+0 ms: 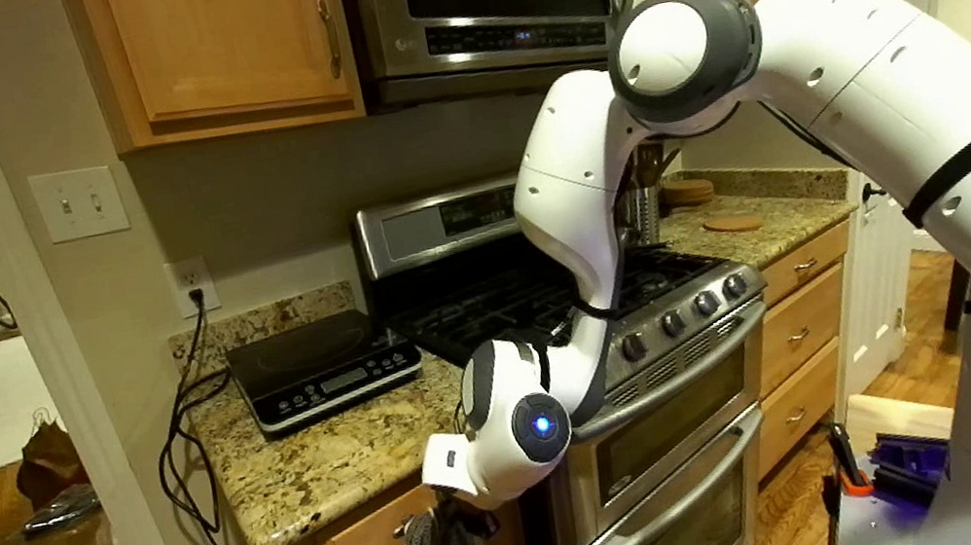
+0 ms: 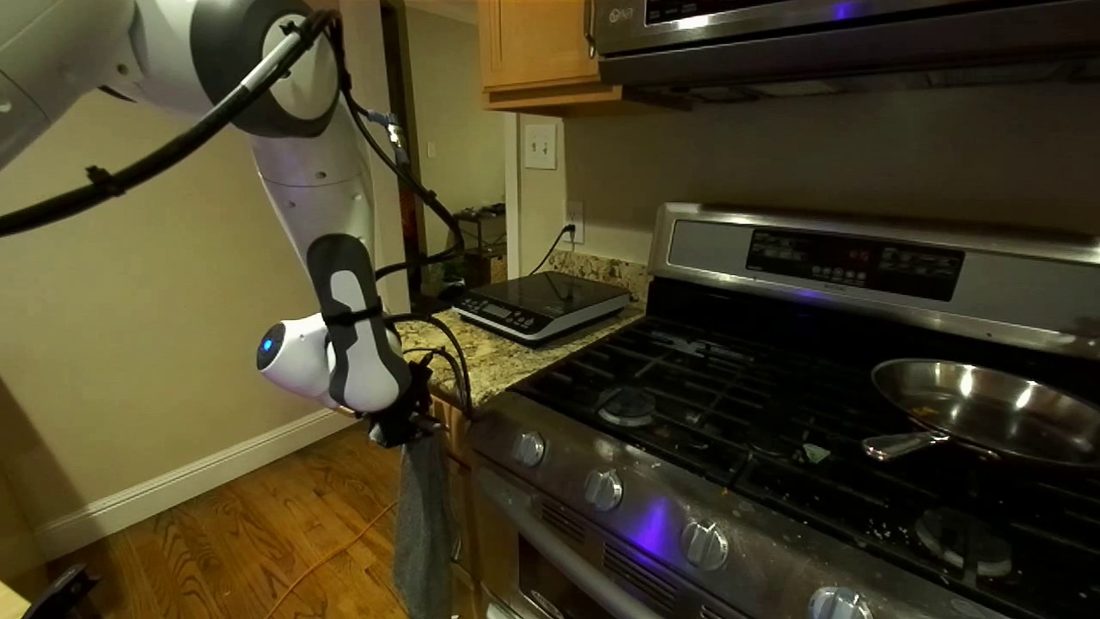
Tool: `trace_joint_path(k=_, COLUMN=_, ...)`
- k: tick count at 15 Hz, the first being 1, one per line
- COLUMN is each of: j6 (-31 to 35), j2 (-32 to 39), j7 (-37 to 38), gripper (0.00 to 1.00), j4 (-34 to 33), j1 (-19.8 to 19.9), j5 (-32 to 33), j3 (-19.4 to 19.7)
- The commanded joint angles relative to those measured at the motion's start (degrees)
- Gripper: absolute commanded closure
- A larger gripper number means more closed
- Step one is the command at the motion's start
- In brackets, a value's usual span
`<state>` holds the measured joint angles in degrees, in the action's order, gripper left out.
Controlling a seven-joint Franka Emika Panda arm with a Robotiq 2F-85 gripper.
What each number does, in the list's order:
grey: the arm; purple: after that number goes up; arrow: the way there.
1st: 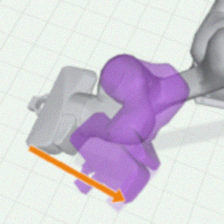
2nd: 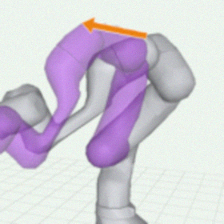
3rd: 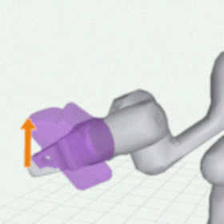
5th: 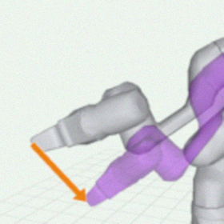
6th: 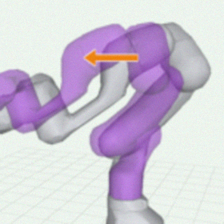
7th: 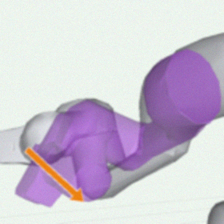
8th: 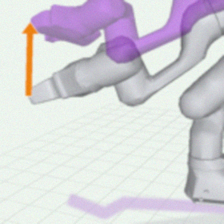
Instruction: Open the first top drawer
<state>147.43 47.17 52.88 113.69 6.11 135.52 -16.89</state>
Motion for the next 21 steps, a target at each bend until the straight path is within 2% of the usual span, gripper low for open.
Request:
trace_joint_path(k=1, j6=-0.5, j2=1.1, j7=1.2, gripper=0.94, j4=-0.6, j1=0.3, j5=1.3, j3=-0.2)
trace_joint_path(k=5, j6=-0.9, j2=0.4, j7=3.0, gripper=0.94, j4=2.1, j1=0.3, j5=4.3, j3=-1.1)
trace_joint_path(k=12, j6=-6.7, j2=-0.3, j7=9.4, gripper=0.94, j4=8.1, j1=0.1, j5=12.0, j3=-1.8)
trace_joint_path(k=18, j6=-8.4, j2=-0.4, j7=12.5, gripper=0.94, j4=9.8, j1=0.0, j5=16.3, j3=-2.1)
trace_joint_path(k=19, j6=-8.7, j2=-1.1, j7=10.9, gripper=0.94, j4=9.7, j1=-1.5, j5=13.5, j3=-2.7)
trace_joint_path(k=21, j6=-9.4, j2=-1.3, j7=11.2, gripper=0.94, j4=10.6, j1=-1.8, j5=13.4, j3=-3.0)
